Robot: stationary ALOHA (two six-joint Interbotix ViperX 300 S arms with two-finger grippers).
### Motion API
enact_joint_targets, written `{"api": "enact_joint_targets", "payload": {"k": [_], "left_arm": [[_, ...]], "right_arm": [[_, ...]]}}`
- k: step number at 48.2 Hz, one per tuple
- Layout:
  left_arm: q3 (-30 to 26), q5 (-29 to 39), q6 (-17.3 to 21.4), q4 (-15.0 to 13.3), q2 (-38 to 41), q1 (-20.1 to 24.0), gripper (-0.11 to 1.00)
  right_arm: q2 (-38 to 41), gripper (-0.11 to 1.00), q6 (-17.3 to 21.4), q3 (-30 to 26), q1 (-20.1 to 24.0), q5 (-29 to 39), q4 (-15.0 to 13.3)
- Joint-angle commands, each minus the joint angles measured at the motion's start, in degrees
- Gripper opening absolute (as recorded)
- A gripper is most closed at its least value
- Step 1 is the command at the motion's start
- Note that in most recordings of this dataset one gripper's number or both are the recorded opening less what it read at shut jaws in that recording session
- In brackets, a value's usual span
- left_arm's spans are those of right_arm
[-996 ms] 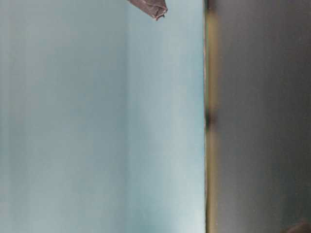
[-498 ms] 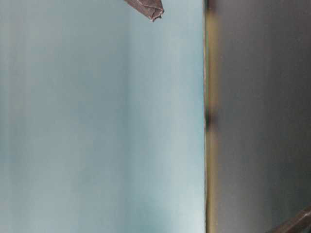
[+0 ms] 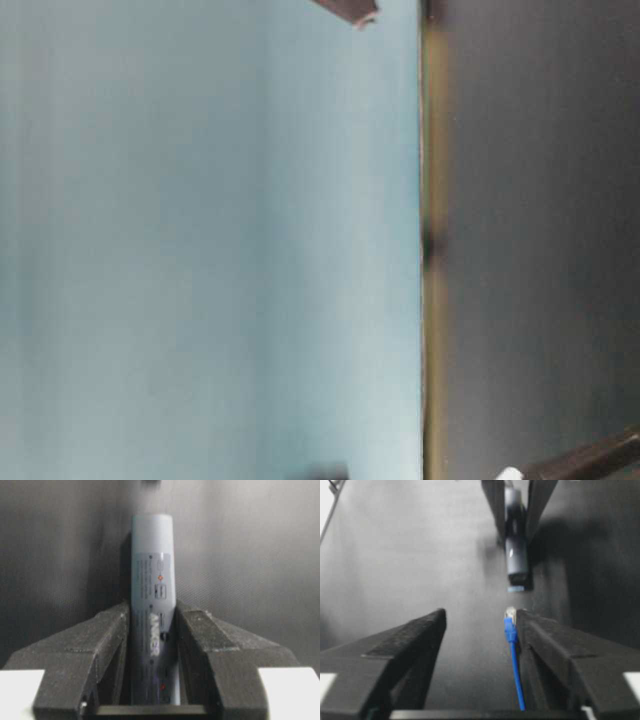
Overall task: Insert the LAN cable into the hub.
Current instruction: 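Grasp the grey hub with the left gripper and the blue plug with the right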
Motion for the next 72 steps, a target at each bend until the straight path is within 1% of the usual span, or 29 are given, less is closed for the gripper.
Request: {"api": "enact_joint_targets", "payload": {"k": [1, 4, 7, 18, 22, 27, 34, 40, 47, 53, 58, 66, 67, 70, 72], "left_arm": [[-2.90, 10.11, 0.09, 0.18, -5.01, 0.35, 0.28], [-4.39, 16.17, 0.18, 0.18, -7.65, 0.44, 0.28], [-5.89, 21.45, 0.35, 0.18, -10.46, 0.53, 0.28], [-10.90, 35.95, -0.26, 0.18, -15.73, 0.18, 0.28], [-12.74, 39.64, 0.18, 0.18, -16.79, -0.26, 0.28], [-14.59, 43.42, -0.18, 0.18, -17.05, -0.79, 0.28], [-17.84, 49.57, -0.44, 0.18, -16.44, -1.41, 0.28], [-20.65, 54.05, 0.35, 0.18, -15.21, -1.49, 0.28], [-21.53, 53.26, 1.05, 0.18, -15.03, -1.67, 0.28], [-21.97, 54.67, 0.79, 0.18, -15.21, -2.29, 0.28], [-23.29, 58.62, 0.79, 0.18, -14.94, -2.90, 0.28], [-27.77, 70.75, 1.76, 0.62, -13.27, -3.16, 0.28], [-28.13, 71.28, 1.93, 0.70, -13.10, -3.16, 0.28], [-28.65, 70.05, 2.64, 0.70, -12.83, -3.16, 0.28], [-28.30, 67.24, 3.43, 0.70, -12.92, -3.08, 0.28]], "right_arm": [[2.11, 0.60, 0.26, 0.18, 0.18, -2.29, 0.09], [4.04, 0.65, -0.09, 0.35, 0.09, -4.13, 0.09], [6.42, 0.65, -0.35, 0.53, 0.18, -6.24, 0.09], [19.07, 0.65, -0.35, 0.53, 0.09, -16.52, 0.09], [23.82, 0.65, -0.35, 0.35, 0.09, -21.71, 0.18], [28.21, 0.65, -0.35, -0.26, -0.26, -27.25, 0.35], [32.87, 0.65, -0.35, -1.93, -0.53, -31.46, 0.53], [36.04, 0.65, -0.35, -3.87, -0.62, -31.64, 0.53], [38.32, 0.65, -0.35, -6.15, -1.14, -31.38, 0.62], [39.55, 0.65, -0.35, -7.29, -1.23, -30.67, 0.62], [40.43, 0.65, -0.35, -8.09, -1.23, -29.18, 0.62], [40.69, 0.65, -0.35, -8.53, -1.23, -25.84, 0.62], [40.69, 0.65, -0.35, -8.53, -1.23, -25.58, 0.62], [40.69, 0.65, -0.35, -8.70, -1.32, -25.22, 0.62], [40.69, 0.65, -0.35, -8.70, -1.41, -24.96, 0.62]]}}
